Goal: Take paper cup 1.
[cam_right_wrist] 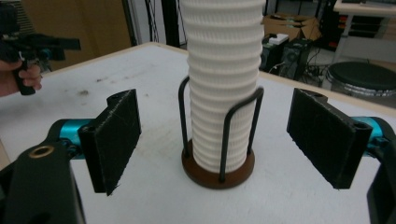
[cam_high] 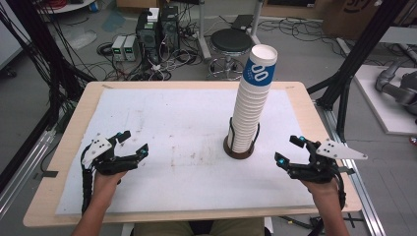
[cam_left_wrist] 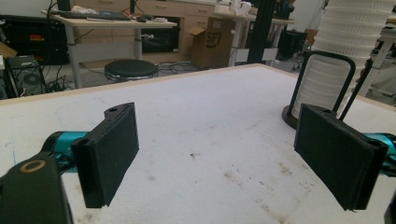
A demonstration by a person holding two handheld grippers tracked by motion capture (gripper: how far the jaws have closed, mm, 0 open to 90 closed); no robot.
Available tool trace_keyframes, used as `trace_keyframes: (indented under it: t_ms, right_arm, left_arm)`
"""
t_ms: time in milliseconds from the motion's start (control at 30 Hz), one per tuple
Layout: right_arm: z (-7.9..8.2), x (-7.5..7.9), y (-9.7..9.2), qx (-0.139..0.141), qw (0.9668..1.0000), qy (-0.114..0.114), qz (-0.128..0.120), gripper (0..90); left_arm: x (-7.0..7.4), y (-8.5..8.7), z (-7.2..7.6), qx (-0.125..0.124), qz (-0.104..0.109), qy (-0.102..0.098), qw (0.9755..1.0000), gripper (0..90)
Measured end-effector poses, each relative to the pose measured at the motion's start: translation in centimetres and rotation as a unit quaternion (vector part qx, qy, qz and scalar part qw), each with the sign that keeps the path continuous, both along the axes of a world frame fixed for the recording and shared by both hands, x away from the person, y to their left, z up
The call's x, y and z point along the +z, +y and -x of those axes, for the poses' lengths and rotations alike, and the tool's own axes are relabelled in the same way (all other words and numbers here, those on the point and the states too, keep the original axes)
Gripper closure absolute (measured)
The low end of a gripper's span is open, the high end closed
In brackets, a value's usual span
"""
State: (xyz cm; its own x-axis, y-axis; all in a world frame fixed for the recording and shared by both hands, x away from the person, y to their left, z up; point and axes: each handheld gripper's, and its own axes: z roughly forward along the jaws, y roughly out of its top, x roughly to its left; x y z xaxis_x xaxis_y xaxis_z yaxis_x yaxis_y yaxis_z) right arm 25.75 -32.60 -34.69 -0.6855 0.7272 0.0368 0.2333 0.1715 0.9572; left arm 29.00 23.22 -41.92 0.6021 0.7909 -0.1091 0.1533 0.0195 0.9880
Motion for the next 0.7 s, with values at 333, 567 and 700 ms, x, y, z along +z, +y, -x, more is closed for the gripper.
trace_keyframes:
  t_ms: [333, 567, 700]
  right_arm:
    - [-1.3, 5.9, 1.7, 0.018, 0.9993, -0.033, 0.001, 17.8]
    - [-3.0, 9.6, 2.7, 0.028, 0.9989, -0.036, 0.011, 17.8]
    - [-4.3, 11.9, 3.3, 0.031, 0.9983, -0.044, 0.021, 17.8]
  left_arm:
    - [-0.2, -0.3, -0.1, -0.009, 0.004, 0.012, 0.9999, 14.0]
    - [-0.4, -0.4, -0.3, -0.013, 0.002, 0.016, 0.9998, 14.0]
    - [-0.5, -0.3, -0.4, -0.011, 0.001, 0.019, 0.9998, 14.0]
